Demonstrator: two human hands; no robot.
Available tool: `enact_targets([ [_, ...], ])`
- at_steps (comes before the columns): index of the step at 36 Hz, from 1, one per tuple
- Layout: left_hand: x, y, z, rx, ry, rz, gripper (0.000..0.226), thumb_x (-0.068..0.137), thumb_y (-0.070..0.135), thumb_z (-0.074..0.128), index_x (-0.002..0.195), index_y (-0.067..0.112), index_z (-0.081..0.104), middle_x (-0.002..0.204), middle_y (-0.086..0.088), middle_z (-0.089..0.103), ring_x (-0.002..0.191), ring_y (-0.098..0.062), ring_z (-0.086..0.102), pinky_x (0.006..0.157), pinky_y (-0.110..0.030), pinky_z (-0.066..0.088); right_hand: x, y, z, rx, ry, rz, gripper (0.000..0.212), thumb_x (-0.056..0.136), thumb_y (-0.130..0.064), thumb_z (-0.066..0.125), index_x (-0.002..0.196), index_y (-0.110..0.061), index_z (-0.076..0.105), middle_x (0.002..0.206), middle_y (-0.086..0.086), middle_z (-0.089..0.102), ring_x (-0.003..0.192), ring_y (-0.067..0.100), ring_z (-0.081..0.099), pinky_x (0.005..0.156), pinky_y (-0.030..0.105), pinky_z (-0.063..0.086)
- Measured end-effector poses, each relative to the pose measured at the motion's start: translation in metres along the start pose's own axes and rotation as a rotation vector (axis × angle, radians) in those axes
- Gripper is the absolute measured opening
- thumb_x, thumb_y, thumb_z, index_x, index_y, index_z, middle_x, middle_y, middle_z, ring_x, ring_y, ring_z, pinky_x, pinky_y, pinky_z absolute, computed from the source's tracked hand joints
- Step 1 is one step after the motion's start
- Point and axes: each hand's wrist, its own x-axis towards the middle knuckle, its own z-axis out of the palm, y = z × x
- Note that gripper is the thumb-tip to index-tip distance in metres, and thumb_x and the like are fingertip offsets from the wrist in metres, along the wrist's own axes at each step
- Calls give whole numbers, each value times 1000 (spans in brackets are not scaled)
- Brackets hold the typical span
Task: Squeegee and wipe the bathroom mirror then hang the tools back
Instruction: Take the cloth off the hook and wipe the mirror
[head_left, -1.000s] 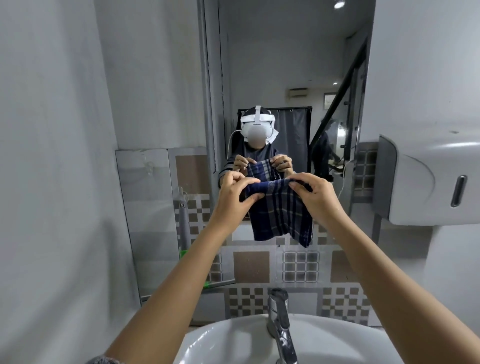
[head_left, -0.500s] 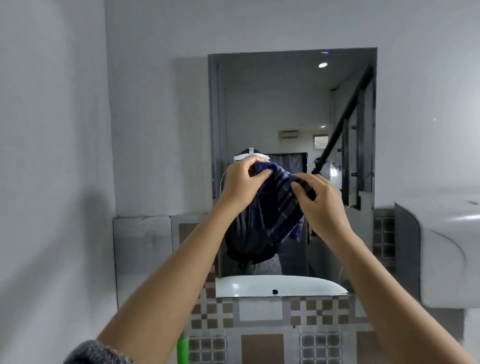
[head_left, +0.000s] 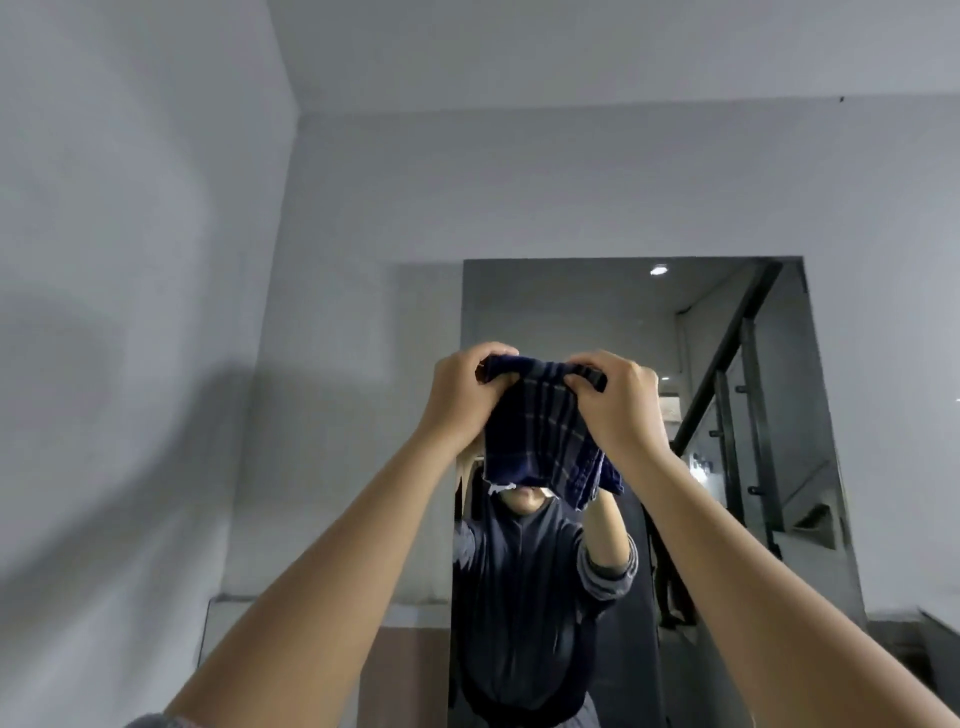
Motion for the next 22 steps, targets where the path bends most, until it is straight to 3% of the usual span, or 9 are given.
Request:
enact_targets([
  [5,43,0,7,104,71,117,17,84,2,59,96,11,67,92,3,65,84,-9,57,70,2,37,44,2,19,-28,97,-37,22,86,-1,52,91,-13,70,85,1,68,74,16,59,58,19,43],
  [9,63,-11,17,182,129,169,19,86,4,57,103,8,64,100,-5,63,92,-18,57,77,-12,37,72,11,31,-52,131,-65,23,84,-1,51,90,-12,70,87,4,69,78,21,60,66,30,50],
  [15,58,-24,24,243,297,352,29,75,-6,62,103,2,63,107,-9,57,96,-21,57,81,-21,44,82,18,38,-94,184,-138,23,80,1,54,89,-11,72,87,6,71,80,24,61,71,34,52],
  [18,45,-27,24,266,262,404,23,80,0,61,102,4,65,106,-7,63,97,-22,60,84,-29,47,78,20,38,-77,208,-141,22,79,0,56,89,-11,73,89,6,71,82,24,62,72,30,50],
  [20,35,-31,24,260,209,382,26,88,10,57,113,5,62,120,-6,62,111,-20,57,95,-26,43,77,22,37,-74,210,-135,20,80,-2,58,89,-12,73,90,6,71,85,24,60,73,29,49],
  [22,25,-37,25,267,97,336,41,94,24,51,131,6,49,141,-5,45,131,-14,39,107,-19,28,76,24,34,-76,211,-133,16,80,-4,61,88,-12,72,90,4,70,88,24,59,73,28,47],
])
